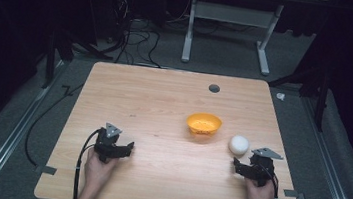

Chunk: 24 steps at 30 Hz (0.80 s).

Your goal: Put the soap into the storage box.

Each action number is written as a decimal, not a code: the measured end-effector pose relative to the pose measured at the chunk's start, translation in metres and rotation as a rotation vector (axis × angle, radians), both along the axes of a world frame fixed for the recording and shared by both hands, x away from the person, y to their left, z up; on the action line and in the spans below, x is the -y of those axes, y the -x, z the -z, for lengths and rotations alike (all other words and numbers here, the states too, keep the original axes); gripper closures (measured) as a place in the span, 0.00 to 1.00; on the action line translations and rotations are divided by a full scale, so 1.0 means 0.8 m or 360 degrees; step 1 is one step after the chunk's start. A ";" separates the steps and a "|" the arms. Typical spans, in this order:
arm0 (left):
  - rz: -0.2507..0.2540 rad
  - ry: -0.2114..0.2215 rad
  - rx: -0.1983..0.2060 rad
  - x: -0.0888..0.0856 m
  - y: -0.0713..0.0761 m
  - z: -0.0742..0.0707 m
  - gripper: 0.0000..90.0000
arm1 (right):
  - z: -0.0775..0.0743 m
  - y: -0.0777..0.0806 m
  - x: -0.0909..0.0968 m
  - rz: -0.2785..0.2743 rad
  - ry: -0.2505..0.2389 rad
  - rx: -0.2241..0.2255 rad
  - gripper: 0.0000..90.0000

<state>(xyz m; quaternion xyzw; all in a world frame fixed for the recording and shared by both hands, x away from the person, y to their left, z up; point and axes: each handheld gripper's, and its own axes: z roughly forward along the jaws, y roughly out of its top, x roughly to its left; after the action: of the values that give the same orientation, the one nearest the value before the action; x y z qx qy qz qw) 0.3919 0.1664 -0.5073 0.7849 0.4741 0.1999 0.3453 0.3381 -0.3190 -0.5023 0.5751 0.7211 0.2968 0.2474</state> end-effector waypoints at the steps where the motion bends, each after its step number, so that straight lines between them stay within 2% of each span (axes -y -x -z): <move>1: 0.0000 0.0000 0.0000 0.000 0.000 0.000 0.23 | 0.000 0.000 0.000 0.0000 0.0000 0.0000 0.20; 9: -0.0001 0.0003 -0.0002 0.000 0.000 0.000 0.23 | 0.000 0.000 0.000 0.0002 -0.0002 -0.0005 0.21; 15: -0.0003 0.0003 -0.0001 0.000 0.000 0.000 0.23 | -0.001 0.002 0.003 -0.0013 -0.0036 0.0001 0.22; 24: -0.0004 0.0005 0.0001 0.000 0.000 0.000 0.23 | -0.008 0.007 0.004 -0.0012 -0.0049 0.0013 0.21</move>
<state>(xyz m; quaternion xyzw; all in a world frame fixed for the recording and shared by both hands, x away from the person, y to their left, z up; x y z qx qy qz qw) 0.3919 0.1664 -0.5074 0.7837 0.4753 0.1998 0.3464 0.3328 -0.3219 -0.4961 0.5748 0.7176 0.3113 0.2403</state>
